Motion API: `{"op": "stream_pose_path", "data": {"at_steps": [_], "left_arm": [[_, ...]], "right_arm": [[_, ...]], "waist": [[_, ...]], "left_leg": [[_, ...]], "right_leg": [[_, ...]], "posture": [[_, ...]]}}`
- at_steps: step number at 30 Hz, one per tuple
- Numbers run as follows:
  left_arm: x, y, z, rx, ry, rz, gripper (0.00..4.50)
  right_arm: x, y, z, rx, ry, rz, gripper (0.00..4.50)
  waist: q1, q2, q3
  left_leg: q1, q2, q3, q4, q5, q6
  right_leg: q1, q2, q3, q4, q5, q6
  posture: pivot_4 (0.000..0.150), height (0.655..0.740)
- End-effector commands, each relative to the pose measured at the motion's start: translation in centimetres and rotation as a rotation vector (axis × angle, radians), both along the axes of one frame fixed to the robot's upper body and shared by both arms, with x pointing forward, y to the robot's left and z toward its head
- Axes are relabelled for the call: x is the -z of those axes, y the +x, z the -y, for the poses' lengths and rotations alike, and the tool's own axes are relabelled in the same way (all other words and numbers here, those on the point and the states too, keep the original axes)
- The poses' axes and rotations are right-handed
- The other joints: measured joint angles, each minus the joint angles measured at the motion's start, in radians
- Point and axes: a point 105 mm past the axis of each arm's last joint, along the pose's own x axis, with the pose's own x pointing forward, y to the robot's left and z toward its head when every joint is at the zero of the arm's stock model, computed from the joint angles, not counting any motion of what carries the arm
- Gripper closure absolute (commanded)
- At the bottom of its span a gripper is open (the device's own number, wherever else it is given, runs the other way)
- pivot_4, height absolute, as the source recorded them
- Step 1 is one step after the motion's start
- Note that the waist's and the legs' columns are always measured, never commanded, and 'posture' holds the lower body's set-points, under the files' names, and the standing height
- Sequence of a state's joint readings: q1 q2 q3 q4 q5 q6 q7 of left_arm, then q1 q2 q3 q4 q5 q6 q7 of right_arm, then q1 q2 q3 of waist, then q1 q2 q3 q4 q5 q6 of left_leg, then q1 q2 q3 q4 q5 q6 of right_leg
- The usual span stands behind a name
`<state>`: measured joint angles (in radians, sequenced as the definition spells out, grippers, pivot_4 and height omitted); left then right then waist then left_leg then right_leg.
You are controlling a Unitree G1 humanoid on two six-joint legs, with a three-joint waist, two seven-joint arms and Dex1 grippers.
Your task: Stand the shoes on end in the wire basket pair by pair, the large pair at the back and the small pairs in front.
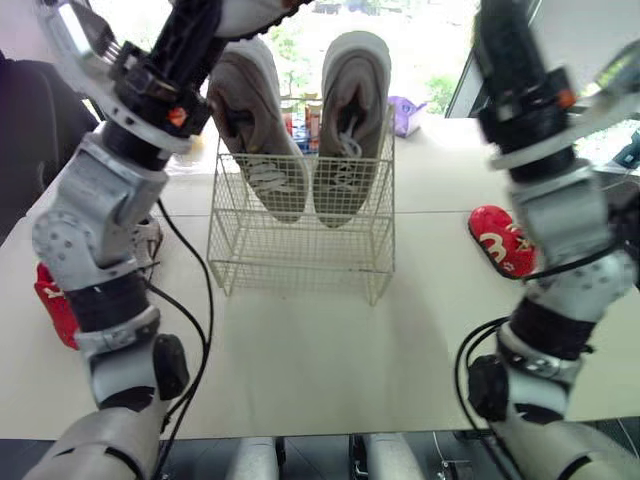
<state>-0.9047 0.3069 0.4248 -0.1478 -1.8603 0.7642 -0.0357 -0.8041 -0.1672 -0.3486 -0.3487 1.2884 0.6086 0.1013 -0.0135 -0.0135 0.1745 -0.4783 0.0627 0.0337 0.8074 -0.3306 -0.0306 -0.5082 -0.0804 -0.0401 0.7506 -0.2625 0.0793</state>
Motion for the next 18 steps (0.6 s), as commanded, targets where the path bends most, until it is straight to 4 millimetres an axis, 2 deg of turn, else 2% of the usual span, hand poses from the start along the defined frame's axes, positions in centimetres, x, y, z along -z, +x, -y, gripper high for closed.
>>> {"op": "stream_pose_path", "data": {"at_steps": [1, 5, 10, 16, 18], "left_arm": [[-0.6, -0.3, 0.3, -0.004, -0.09, 0.001, 4.26], [0.3, 0.1, 1.9, 0.021, -0.085, -0.028, 4.26], [1.4, 0.3, 2.9, 0.022, -0.046, -0.047, 4.26], [3.4, 0.1, 4.6, 0.024, 0.065, -0.057, 4.26], [3.8, 0.3, 4.6, 0.022, 0.062, -0.072, 4.26]], "right_arm": [[-1.5, -1.5, -2.5, -0.07, 0.044, 0.057, 0.13], [-1.9, -1.9, -3.7, -0.111, 0.062, 0.069, 0.13], [-2.7, -2.1, -4.2, -0.103, 0.045, 0.118, 0.13], [-3.2, -2.3, -4.3, -0.101, 0.048, 0.149, 0.13], [-3.4, -2.4, -4.2, -0.1, 0.05, 0.158, 0.13]], "waist": [[0.002, 0.0, 0.0], [0.003, 0.0, 0.0], [0.001, 0.0, 0.0], [0.0, 0.0, 0.0], [0.001, 0.0, 0.0]], "left_leg": [[0.0, 0.0, -0.001, 0.0, 0.0, 0.0], [0.0, 0.0, -0.002, 0.0, 0.0, 0.0], [-0.001, 0.0, -0.001, 0.001, 0.0, 0.0], [-0.001, 0.0, -0.003, 0.0, 0.0, 0.0], [-0.001, 0.0, -0.003, 0.0, 0.0, 0.0]], "right_leg": [[0.0, 0.0, 0.0, 0.001, 0.0, 0.0], [0.0, 0.001, -0.001, 0.002, -0.002, -0.003], [0.0, 0.001, 0.0, -0.001, -0.002, -0.003], [0.0, 0.002, -0.001, 0.0, -0.002, -0.003], [0.0, 0.002, -0.001, 0.0, -0.002, -0.003]], "posture": [[0.15, 0.6552], [0.15, 0.6552], [0.15, 0.6552], [0.15, 0.6552], [0.15, 0.6552]]}}
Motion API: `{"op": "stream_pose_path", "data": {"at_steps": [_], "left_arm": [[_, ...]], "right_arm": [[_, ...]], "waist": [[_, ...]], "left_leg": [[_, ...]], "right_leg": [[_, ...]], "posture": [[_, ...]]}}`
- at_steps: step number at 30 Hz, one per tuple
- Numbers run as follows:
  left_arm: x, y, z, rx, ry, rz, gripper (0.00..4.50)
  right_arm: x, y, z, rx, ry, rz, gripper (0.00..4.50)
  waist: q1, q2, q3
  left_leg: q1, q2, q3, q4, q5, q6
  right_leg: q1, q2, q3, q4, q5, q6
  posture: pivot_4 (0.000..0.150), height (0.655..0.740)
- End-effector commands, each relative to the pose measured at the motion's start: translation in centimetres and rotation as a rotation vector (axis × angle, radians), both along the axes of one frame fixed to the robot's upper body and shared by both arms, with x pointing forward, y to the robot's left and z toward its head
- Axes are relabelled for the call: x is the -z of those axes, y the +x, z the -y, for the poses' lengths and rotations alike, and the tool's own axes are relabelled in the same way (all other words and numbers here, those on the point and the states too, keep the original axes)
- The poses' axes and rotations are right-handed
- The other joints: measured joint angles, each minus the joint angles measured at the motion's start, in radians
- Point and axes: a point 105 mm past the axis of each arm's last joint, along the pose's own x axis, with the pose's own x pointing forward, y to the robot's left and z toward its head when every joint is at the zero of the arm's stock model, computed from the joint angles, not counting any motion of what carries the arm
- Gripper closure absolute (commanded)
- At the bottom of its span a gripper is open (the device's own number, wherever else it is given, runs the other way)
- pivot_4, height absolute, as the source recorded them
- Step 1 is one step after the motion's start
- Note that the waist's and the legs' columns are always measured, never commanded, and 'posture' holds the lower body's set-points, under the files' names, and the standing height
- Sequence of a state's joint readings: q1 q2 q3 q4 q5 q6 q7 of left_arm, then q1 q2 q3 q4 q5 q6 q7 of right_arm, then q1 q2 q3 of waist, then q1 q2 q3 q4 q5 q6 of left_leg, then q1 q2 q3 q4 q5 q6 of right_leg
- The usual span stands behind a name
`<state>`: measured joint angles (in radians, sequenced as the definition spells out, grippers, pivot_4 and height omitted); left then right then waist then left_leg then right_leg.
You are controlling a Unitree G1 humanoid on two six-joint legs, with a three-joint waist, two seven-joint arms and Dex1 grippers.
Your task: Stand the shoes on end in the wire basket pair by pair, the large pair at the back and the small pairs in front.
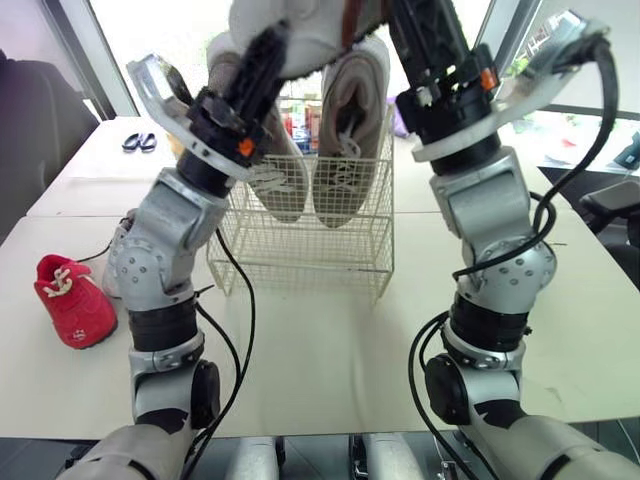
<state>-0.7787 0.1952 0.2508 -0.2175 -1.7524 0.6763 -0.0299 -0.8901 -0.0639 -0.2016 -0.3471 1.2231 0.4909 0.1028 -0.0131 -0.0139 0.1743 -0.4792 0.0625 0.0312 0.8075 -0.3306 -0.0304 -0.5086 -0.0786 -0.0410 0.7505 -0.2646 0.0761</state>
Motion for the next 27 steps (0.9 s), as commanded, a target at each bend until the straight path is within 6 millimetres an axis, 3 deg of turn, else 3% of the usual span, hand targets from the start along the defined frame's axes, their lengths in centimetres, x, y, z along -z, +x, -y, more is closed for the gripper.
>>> {"op": "stream_pose_path", "data": {"at_steps": [1, 4, 9, 12, 16, 22, 27], "left_arm": [[-0.2, -0.9, 0.3, 0.002, 0.01, 0.043, 4.26], [-0.1, -0.7, 0.1, -0.006, 0.008, 0.04, 4.26], [-0.1, -0.7, 0.0, -0.015, 0.02, 0.041, 4.26], [0.2, -1.4, 0.1, 0.018, 0.052, 0.074, 2.86], [1.5, -0.6, -0.5, -0.127, 0.225, 0.074, 0.98], [6.0, -2.2, -2.4, -0.25, 0.741, 0.184, 0.98], [6.0, -2.8, -3.8, -0.34, 0.892, 0.258, 0.98]], "right_arm": [[-1.3, -1.1, 0.3, -0.005, 0.016, 0.067, 0.13], [-1.3, -1.4, 0.2, -0.014, 0.004, 0.08, 0.13], [-1.4, -1.6, 0.1, -0.016, -0.011, 0.087, 2.23], [-1.5, -1.6, 0.2, -0.006, -0.018, 0.093, 3.57], [-2.1, -1.7, 0.7, 0.025, -0.058, 0.136, 3.58], [-3.5, -1.5, 3.8, 0.096, -0.373, 0.309, 3.58], [-2.2, -0.2, 4.6, 0.089, -0.642, 0.363, 3.58]], "waist": [[0.001, 0.0, 0.0], [0.001, 0.0, 0.0], [0.001, 0.0, 0.0], [0.001, 0.0, 0.0], [0.0, 0.0, 0.0], [0.001, 0.001, 0.002], [0.002, 0.001, 0.002]], "left_leg": [[0.0, 0.0, 0.0, 0.0, 0.0, 0.0], [0.0, 0.0, 0.0, 0.0, 0.0, 0.0], [0.0, 0.0, 0.0, 0.0, 0.0, 0.0], [0.0, 0.0, 0.0, 0.0, 0.0, 0.0], [0.0, 0.0, 0.0, -0.001, 0.0, 0.0], [0.0, 0.0, 0.001, -0.003, 0.0, 0.0], [0.001, 0.001, 0.001, -0.008, 0.0, 0.0]], "right_leg": [[0.0, 0.0, 0.0, 0.0, 0.0, 0.0], [0.0, 0.0, 0.0, 0.0, 0.0, 0.0], [0.0, 0.0, 0.0, 0.0, 0.0, 0.0], [0.0, 0.0, 0.0, 0.0, 0.0, 0.0], [-0.001, 0.0, 0.0, 0.0, 0.0, 0.0], [-0.001, -0.001, 0.0, -0.003, -0.001, -0.001], [0.001, 0.0, -0.001, -0.013, -0.001, -0.002]], "posture": [[0.15, 0.6552], [0.15, 0.6552], [0.15, 0.6552], [0.15, 0.6552], [0.15, 0.6552], [0.15, 0.6552], [0.15, 0.6552]]}}
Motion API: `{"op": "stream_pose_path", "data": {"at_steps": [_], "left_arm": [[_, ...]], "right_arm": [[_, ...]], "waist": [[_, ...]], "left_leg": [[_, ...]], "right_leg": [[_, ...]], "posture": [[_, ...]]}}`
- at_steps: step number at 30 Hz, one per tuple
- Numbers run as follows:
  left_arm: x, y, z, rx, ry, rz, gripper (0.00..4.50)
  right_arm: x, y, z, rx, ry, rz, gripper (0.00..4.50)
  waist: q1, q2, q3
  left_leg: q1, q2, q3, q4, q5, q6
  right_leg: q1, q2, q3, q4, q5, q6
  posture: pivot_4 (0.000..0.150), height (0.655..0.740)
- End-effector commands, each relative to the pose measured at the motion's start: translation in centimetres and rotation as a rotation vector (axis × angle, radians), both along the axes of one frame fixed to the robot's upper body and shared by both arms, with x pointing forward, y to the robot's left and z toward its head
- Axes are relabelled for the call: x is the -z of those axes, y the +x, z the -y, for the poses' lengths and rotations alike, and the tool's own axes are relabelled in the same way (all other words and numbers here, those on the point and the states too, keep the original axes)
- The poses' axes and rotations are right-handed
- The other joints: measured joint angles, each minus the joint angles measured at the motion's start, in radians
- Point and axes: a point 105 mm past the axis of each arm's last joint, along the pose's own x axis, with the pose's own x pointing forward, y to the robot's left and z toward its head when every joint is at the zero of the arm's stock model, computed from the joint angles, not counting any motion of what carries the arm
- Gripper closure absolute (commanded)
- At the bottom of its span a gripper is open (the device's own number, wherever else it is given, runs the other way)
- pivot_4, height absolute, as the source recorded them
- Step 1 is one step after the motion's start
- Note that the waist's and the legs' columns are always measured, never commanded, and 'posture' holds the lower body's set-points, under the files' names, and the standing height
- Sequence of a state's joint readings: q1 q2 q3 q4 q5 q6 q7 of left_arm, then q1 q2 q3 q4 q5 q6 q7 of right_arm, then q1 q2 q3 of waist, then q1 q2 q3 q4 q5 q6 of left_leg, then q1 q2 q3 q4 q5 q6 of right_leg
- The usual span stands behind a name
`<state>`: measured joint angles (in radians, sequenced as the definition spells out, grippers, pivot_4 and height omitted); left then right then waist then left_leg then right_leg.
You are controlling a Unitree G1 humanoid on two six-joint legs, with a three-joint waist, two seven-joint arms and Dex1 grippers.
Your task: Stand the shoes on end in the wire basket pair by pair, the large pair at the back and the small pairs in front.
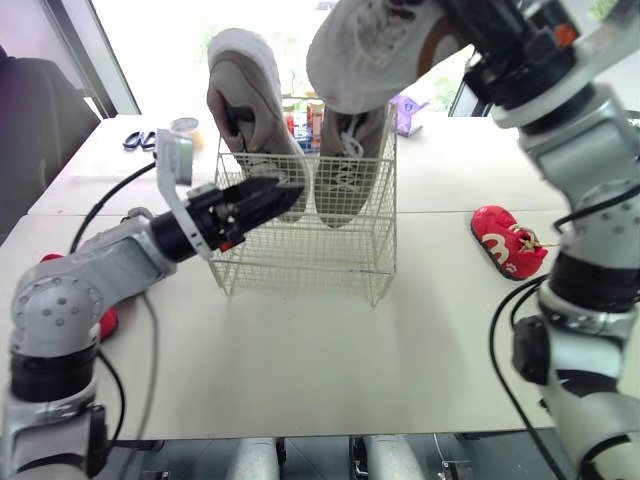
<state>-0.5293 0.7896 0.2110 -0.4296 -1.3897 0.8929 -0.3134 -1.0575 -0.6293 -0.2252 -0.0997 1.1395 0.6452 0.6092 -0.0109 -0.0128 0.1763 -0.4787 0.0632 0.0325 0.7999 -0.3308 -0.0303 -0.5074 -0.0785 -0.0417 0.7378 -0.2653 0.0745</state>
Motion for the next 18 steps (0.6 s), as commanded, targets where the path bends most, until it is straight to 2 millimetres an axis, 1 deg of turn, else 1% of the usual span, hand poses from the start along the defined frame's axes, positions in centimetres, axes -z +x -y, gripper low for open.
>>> {"op": "stream_pose_path", "data": {"at_steps": [1, 2, 3, 5, 6, 10, 12, 15, 18], "left_arm": [[-1.7, -0.8, -0.1, -0.027, 0.039, 0.11, 0.98], [-1.8, -0.8, -0.2, -0.04, 0.042, 0.119, 0.98], [-1.5, -0.8, -0.1, -0.065, 0.057, 0.13, 0.98], [-0.2, -0.9, 0.0, -0.122, 0.048, 0.116, 0.98], [0.5, -1.0, 0.1, -0.145, 0.026, 0.097, 0.98], [2.7, -2.2, 0.8, -0.136, 0.018, 0.032, 0.98], [3.6, -2.4, 0.5, -0.142, 0.061, 0.012, 0.98], [4.1, -2.6, -0.2, -0.151, 0.103, 0.004, 0.98], [4.2, -2.8, -0.4, -0.141, 0.101, -0.006, 0.98]], "right_arm": [[1.1, 0.3, -0.2, -0.032, -0.178, 0.045, 3.58], [1.5, 0.5, -0.3, -0.035, -0.216, 0.048, 3.58], [2.4, 1.0, -0.5, -0.032, -0.268, 0.048, 3.58], [4.3, 2.2, -0.8, -0.026, -0.366, 0.04, 3.58], [4.9, 2.8, -0.8, -0.018, -0.397, 0.042, 3.58], [5.9, 4.5, -0.8, 0.004, -0.461, 0.057, 3.58], [6.5, 5.2, -0.6, 0.004, -0.5, 0.053, 3.58], [7.2, 6.0, -0.6, 0.001, -0.54, 0.057, 3.58], [8.0, 6.2, -1.1, -0.056, -0.569, 0.034, 3.58]], "waist": [[0.0, 0.0, 0.0], [0.0, 0.0, 0.0], [0.0, 0.0, 0.0], [-0.003, 0.0, 0.0], [-0.003, 0.0, 0.0], [-0.001, -0.001, 0.002], [0.001, -0.001, 0.002], [0.001, -0.001, 0.002], [0.0, -0.001, 0.002]], "left_leg": [[0.0, 0.0, 0.0, -0.001, 0.0, 0.0], [0.0, 0.0, 0.0, -0.001, 0.0, 0.0], [0.0, 0.0, 0.001, -0.001, 0.0, 0.0], [0.0, 0.0, 0.001, -0.001, 0.0, 0.0], [0.0, 0.0, 0.002, -0.003, 0.0, 0.0], [0.0, 0.0, 0.003, -0.005, 0.0, 0.0], [0.0, 0.0, 0.003, -0.006, 0.0, 0.0], [0.001, 0.0, 0.003, -0.008, 0.0, 0.0], [0.001, 0.0, 0.003, -0.008, 0.0, 0.0]], "right_leg": [[0.0, 0.0, 0.0, -0.001, 0.0, 0.0], [0.001, 0.0, 0.0, -0.003, 0.0, 0.0], [0.001, 0.0, 0.0, -0.004, 0.0, 0.0], [0.001, -0.001, 0.0, -0.004, 0.0, 0.0], [0.001, -0.001, 0.001, -0.005, 0.0, 0.0], [-0.001, -0.002, 0.001, -0.005, 0.001, 0.001], [-0.002, -0.001, 0.001, -0.005, 0.001, 0.001], [-0.002, -0.001, 0.001, -0.005, 0.001, 0.001], [-0.002, -0.001, 0.001, -0.005, 0.001, 0.001]], "posture": [[0.15, 0.6552], [0.15, 0.6552], [0.15, 0.6552], [0.15, 0.6552], [0.15, 0.6552], [0.15, 0.6552], [0.15, 0.6552], [0.15, 0.6552], [0.15, 0.6552]]}}
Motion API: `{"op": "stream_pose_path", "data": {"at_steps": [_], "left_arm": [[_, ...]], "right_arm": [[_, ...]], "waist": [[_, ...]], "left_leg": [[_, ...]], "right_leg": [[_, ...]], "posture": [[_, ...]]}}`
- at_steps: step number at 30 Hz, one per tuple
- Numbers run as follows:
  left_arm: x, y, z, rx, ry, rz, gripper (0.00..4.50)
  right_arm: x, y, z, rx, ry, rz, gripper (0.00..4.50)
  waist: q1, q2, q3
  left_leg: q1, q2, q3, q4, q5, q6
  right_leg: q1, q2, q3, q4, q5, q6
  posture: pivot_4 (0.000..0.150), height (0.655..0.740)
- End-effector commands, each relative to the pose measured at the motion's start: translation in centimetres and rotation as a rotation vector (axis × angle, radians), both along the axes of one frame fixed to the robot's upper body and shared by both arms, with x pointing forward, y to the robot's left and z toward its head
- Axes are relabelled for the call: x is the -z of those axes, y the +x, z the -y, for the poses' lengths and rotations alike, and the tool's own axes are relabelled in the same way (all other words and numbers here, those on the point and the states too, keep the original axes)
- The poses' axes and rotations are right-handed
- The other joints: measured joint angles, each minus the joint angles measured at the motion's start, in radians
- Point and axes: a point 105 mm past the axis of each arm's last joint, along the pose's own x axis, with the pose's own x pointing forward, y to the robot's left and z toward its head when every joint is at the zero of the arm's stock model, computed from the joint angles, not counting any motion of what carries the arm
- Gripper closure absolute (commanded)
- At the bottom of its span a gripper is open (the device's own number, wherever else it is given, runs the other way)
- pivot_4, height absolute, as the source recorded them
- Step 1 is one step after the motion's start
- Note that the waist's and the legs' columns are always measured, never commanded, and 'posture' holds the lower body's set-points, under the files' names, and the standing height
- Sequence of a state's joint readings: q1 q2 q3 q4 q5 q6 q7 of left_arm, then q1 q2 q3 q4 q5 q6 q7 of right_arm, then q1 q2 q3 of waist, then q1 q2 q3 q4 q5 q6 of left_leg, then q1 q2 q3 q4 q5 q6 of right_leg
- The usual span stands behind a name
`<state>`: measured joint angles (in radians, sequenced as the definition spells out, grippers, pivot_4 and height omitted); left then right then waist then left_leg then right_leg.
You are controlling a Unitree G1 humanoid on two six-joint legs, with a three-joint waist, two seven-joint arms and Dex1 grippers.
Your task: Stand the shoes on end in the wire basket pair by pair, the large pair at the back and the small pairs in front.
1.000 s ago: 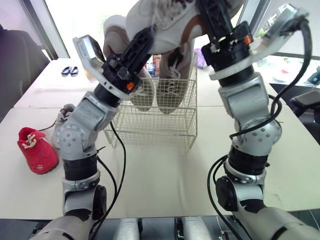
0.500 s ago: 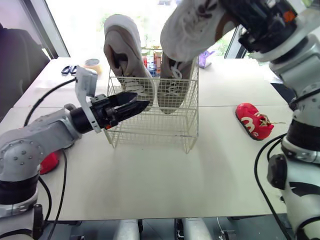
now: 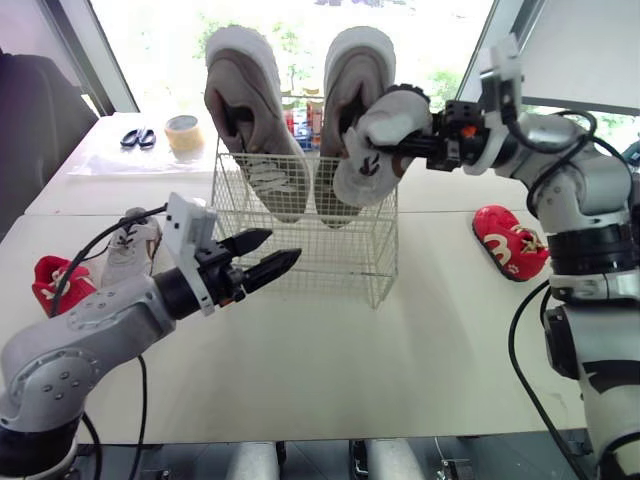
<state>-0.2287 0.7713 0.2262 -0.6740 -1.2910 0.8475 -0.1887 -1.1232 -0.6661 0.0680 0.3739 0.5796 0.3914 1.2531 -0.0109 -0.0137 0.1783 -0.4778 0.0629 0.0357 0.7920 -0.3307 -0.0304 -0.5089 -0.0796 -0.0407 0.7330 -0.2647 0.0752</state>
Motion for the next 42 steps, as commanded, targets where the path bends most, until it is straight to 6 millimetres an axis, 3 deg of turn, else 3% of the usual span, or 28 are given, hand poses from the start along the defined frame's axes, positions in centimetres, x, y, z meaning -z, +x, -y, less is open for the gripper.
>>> {"op": "stream_pose_path", "data": {"at_steps": [1, 6, 8, 9, 10, 11, 15, 24, 30, 33, 35, 37, 39, 40, 42], "left_arm": [[-1.0, -0.5, -0.3, 0.012, -0.003, 0.046, 0.98], [-0.7, -0.3, -0.2, 0.013, -0.004, 0.037, 0.98], [-0.8, -0.1, -0.1, 0.013, -0.005, 0.038, 0.92], [-0.8, 0.0, -0.1, 0.014, -0.004, 0.038, 0.92], [-0.9, 0.0, -0.1, 0.014, -0.003, 0.038, 0.92], [-0.9, 0.1, -0.1, 0.015, -0.002, 0.037, 0.92], [-1.0, 0.1, 0.0, 0.027, 0.003, 0.031, 0.92], [-1.0, 0.0, -0.1, 0.067, 0.011, 0.004, 0.92], [-1.2, 0.0, -0.7, 0.072, 0.018, -0.005, 0.92], [-1.6, -0.2, -1.1, 0.093, -0.001, -0.02, 0.09], [-2.4, -0.2, -1.6, 0.09, -0.014, -0.014, 0.03], [-4.8, 0.6, -4.5, -0.012, -0.036, 0.003, 0.03], [-6.3, 1.0, -6.7, -0.086, -0.038, 0.01, 0.03], [-6.6, 1.1, -7.3, -0.111, -0.03, 0.006, 0.03], [-7.1, 2.2, -10.9, -0.265, 0.022, -0.048, 0.03]], "right_arm": [[-0.9, -0.5, -0.6, -0.07, -0.02, 0.037, 3.58], [0.6, 0.1, -0.7, -0.086, -0.042, -0.017, 3.58], [1.3, 0.3, -0.5, -0.074, -0.061, -0.029, 2.77], [1.3, 0.4, -0.2, -0.063, -0.061, -0.028, 2.72], [1.3, 0.5, 0.0, -0.054, -0.059, -0.024, 2.09], [1.2, 0.5, 0.2, -0.044, -0.056, -0.018, 1.94], [0.8, 0.3, 0.8, -0.023, -0.049, 0.001, 0.11], [0.5, -1.0, 2.0, 0.015, -0.055, 0.02, 0.04], [-1.2, -2.9, 2.4, 0.034, -0.045, 0.061, 0.04], [-2.0, -3.5, 2.9, 0.053, -0.051, 0.085, 0.0], [-2.9, -4.0, 3.2, 0.059, -0.038, 0.104, 0.0], [-5.2, -5.8, 3.0, 0.014, -0.01, 0.09, 0.0], [-5.8, -7.6, 2.3, -0.063, -0.016, 0.041, 0.0], [-5.8, -8.2, 2.0, -0.099, -0.024, 0.014, 0.0], [-3.5, -10.8, 0.9, -0.207, -0.165, -0.061, 0.0]], "waist": [[0.0, 0.0, 0.0], [0.0, 0.0, 0.0], [0.0, 0.0, 0.0], [0.0, 0.0, 0.0], [0.0, 0.0, 0.0], [0.0, 0.0, 0.0], [-0.001, 0.0, 0.0], [0.0, 0.0, 0.0], [0.0, 0.0, 0.0], [0.0, 0.0, 0.0], [0.0, 0.0, 0.0], [-0.001, 0.0, 0.001], [-0.003, 0.001, 0.002], [-0.002, 0.001, 0.002], [-0.002, 0.001, 0.002]], "left_leg": [[0.0, 0.0, 0.0, 0.0, 0.0, 0.0], [0.0, 0.0, 0.0, 0.0, 0.0, 0.0], [0.0, 0.0, 0.0, 0.0, 0.0, 0.0], [0.0, 0.0, 0.0, 0.0, 0.0, 0.0], [0.0, 0.0, 0.0, 0.0, 0.0, 0.0], [0.0, 0.0, 0.0, 0.0, 0.0, 0.0], [0.0, 0.0, 0.0, 0.0, 0.0, 0.0], [0.001, 0.0, 0.0, 0.0, 0.0, 0.0], [0.001, 0.0, 0.0, 0.0, 0.0, 0.0], [0.001, 0.0, 0.0, 0.0, 0.0, 0.0], [0.001, 0.0, 0.0, 0.0, 0.0, 0.0], [0.001, 0.0, 0.0, 0.0, 0.0, 0.0], [0.001, 0.0, 0.0, 0.0, 0.0, -0.001], [0.001, 0.0, 0.0, 0.0, 0.0, -0.001], [0.002, 0.0, 0.0, -0.002, 0.0, -0.001]], "right_leg": [[0.0, 0.0, 0.0, 0.0, 0.0, 0.0], [0.0, 0.0, 0.0, 0.0, 0.0, 0.0], [0.0, 0.0, 0.0, 0.0, 0.0, 0.0], [0.0, 0.0, 0.0, 0.0, 0.0, 0.0], [0.0, 0.0, 0.0, 0.0, 0.0, 0.0], [0.0, 0.0, 0.0, 0.0, 0.0, 0.0], [0.0, 0.0, 0.0, 0.001, 0.0, 0.0], [0.001, 0.0, 0.0, 0.001, 0.0, 0.0], [0.0, 0.0, 0.0, 0.001, 0.0, 0.0], [0.001, 0.0, 0.0, 0.001, 0.0, 0.0], [0.001, 0.0, 0.0, 0.001, 0.0, 0.0], [0.001, 0.0, 0.0, 0.001, 0.0, 0.0], [-0.001, 0.0, 0.0, 0.002, 0.0, 0.0], [-0.002, 0.0, 0.0, 0.002, 0.0, 0.0], [-0.001, 0.0, 0.0, 0.002, 0.0, 0.0]], "posture": [[0.15, 0.6552], [0.15, 0.6552], [0.15, 0.6552], [0.15, 0.6552], [0.15, 0.6552], [0.15, 0.6552], [0.15, 0.6552], [0.15, 0.6552], [0.15, 0.6552], [0.15, 0.6552], [0.15, 0.6552], [0.15, 0.6552], [0.15, 0.6552], [0.15, 0.6552], [0.15, 0.6552]]}}
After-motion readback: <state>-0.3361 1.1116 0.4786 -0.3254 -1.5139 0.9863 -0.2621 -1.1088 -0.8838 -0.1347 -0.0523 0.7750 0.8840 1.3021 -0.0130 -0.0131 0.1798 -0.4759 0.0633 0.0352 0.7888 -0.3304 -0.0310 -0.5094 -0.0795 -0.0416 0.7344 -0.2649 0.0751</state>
